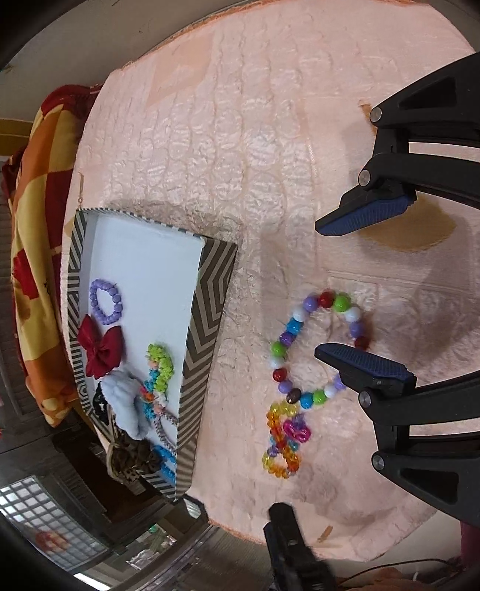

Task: Organize jewelry
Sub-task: 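Grasp the rainbow bead bracelet with left tool while right tool grasps multicolor bracelet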

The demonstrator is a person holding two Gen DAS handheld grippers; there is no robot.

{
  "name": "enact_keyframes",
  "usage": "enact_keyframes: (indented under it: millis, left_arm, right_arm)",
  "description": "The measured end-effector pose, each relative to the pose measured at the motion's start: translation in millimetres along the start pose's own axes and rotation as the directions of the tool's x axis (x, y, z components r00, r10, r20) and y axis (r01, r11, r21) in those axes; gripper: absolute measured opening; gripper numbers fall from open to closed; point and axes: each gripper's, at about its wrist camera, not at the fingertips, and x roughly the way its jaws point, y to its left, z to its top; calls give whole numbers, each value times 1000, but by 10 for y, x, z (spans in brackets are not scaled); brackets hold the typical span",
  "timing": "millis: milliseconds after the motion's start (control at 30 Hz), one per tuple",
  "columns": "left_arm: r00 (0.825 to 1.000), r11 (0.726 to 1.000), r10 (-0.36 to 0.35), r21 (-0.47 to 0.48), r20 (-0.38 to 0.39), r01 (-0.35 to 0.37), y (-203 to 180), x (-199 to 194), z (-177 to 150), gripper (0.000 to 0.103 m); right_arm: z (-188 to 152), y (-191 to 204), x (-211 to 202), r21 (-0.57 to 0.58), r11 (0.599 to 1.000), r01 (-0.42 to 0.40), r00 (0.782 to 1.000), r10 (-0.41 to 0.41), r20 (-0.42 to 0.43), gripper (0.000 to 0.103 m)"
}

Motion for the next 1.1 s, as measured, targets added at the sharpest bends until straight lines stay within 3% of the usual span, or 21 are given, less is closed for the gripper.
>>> enact_keyframes:
  millis: [233,500,567,667,733,800,833,1000,1100]
  left_arm:
    - [999,985,16,174,-29,-11,-274,186,-31,54]
    - [998,959,22,284,-59,-5,-450,396,-3,54]
    - [996,954,24,301,-91,4,-484,493,-21,53]
    - [998,946,24,325,-57,-4,-496,501,-28,40]
    - [998,947,13,320,-60,7,-475,502,-14,21]
    - [997,952,-7,303,-74,29,-412,498,13,17]
    - [996,955,-22,294,-83,45,-386,494,28,8]
    - [990,962,-84,249,-112,110,-264,397,92,8]
    - [992,962,-97,250,-75,113,-243,233,155,8]
  right_arm:
    - [49,21,88,-18,1000,15,1000,-15,0,58]
    - [67,53,107,-27,999,30,999,-30,13,58]
    - [59,55,104,-28,999,39,999,-38,18,51]
    - [55,51,88,-33,999,43,999,-42,29,32]
    - [64,50,86,-35,999,39,999,-38,31,17]
    - [68,54,79,-31,999,32,999,-31,33,12]
    - [70,56,71,-31,999,30,999,-29,34,9]
    - [101,117,-146,-48,999,5,997,-2,73,9]
    - [134,149,-326,-61,998,-8,994,14,106,9]
